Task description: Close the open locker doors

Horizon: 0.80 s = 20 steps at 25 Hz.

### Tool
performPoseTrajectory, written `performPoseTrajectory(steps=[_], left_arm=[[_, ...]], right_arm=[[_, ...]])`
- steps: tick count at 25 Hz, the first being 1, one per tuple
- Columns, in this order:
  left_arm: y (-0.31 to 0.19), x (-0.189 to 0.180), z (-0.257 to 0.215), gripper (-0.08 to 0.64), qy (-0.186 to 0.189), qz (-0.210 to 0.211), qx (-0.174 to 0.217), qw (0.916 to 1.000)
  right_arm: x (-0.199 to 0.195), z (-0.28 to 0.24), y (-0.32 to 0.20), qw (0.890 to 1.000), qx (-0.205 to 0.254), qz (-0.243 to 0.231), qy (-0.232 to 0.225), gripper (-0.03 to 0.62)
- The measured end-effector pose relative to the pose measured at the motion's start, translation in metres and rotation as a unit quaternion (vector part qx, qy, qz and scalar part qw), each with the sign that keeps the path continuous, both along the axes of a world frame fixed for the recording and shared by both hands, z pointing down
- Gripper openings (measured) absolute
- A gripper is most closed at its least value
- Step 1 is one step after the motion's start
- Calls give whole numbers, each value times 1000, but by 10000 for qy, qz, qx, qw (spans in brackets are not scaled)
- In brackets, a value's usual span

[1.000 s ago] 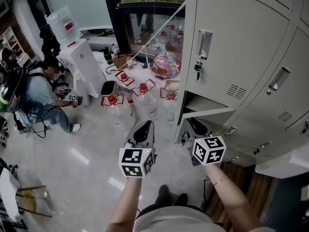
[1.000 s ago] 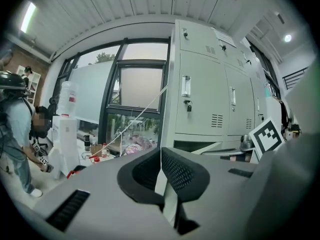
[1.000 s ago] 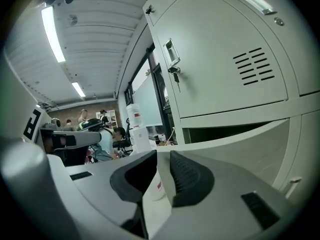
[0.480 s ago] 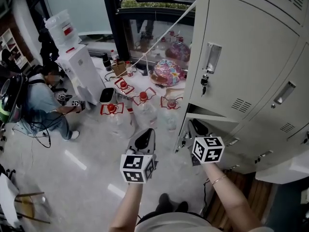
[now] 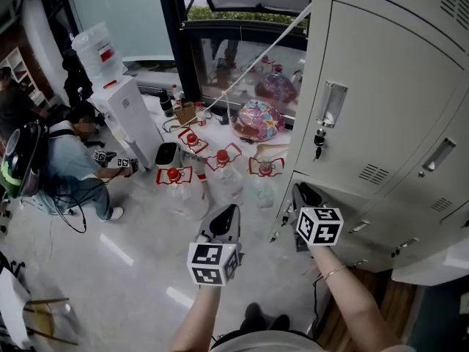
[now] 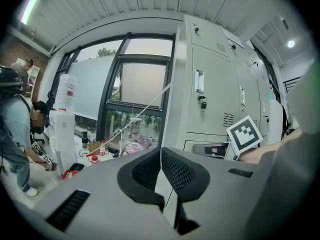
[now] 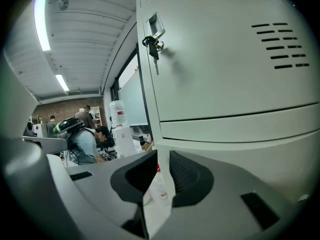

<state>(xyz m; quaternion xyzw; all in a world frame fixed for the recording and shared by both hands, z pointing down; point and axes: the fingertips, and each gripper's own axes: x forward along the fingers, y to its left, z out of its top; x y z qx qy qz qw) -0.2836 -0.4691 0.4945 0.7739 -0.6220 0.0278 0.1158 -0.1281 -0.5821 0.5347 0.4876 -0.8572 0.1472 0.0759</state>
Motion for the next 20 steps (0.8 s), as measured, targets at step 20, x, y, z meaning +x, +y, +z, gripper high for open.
performPoseTrajectory(steps=[20], left_arm=[[6,-9,3,23,-48,-119,-137,9998]], right_arm=[[-4,-1,-12,10000,7,5,75,51]])
